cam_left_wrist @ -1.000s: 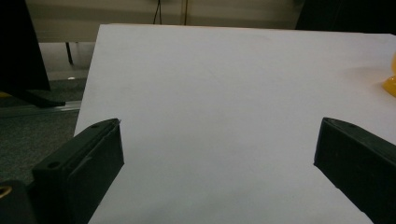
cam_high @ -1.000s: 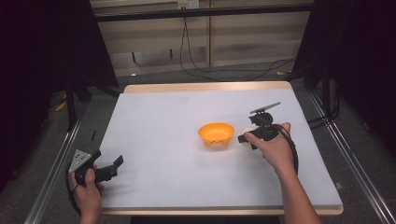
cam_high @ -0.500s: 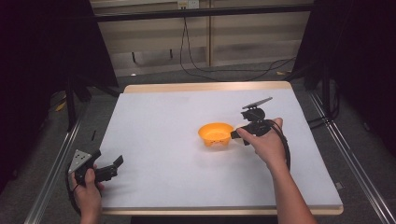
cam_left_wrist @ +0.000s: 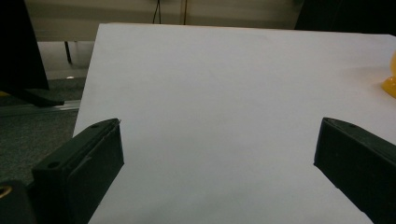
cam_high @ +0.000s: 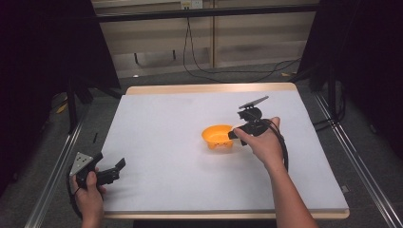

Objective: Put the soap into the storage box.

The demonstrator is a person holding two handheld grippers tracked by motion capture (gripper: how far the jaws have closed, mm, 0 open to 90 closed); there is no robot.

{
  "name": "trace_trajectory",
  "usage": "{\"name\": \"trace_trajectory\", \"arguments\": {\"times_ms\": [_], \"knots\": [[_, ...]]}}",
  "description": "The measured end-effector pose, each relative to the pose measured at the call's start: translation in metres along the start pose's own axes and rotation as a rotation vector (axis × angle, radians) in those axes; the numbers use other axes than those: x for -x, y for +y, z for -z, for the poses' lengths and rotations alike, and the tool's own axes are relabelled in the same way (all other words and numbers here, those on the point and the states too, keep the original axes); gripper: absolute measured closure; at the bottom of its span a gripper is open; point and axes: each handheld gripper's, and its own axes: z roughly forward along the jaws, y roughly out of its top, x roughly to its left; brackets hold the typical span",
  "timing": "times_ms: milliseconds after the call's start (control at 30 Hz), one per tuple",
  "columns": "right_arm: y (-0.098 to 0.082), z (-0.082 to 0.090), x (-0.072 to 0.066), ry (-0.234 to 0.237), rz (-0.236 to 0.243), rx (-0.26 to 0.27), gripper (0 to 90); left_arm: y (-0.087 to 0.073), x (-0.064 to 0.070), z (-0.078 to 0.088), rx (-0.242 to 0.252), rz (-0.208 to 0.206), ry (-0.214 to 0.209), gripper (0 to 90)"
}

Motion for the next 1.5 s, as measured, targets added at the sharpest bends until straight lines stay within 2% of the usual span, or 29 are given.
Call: {"name": "trace_trajectory", "arguments": {"times_ms": [367, 967, 1367, 1500], "knots": [[0.008, -0.006, -0.016, 0.005, 0.029, -0.005, 23.4, 0.000, 0.000, 0.000, 0.002, 0.002, -0.002, 1.3], [0.024, -0.016, -0.037, 0.018, 0.047, -0.011, 23.3, 0.000, -0.001, 0.000, 0.009, 0.009, -0.010, 1.3], [0.032, -0.023, -0.044, 0.011, 0.067, -0.015, 23.3, 0.000, -0.001, 0.000, 0.005, 0.005, -0.007, 1.3], [0.033, -0.029, -0.045, 0.009, 0.065, -0.034, 23.3, 0.000, -0.001, 0.000, 0.005, 0.004, -0.007, 1.3]]}}
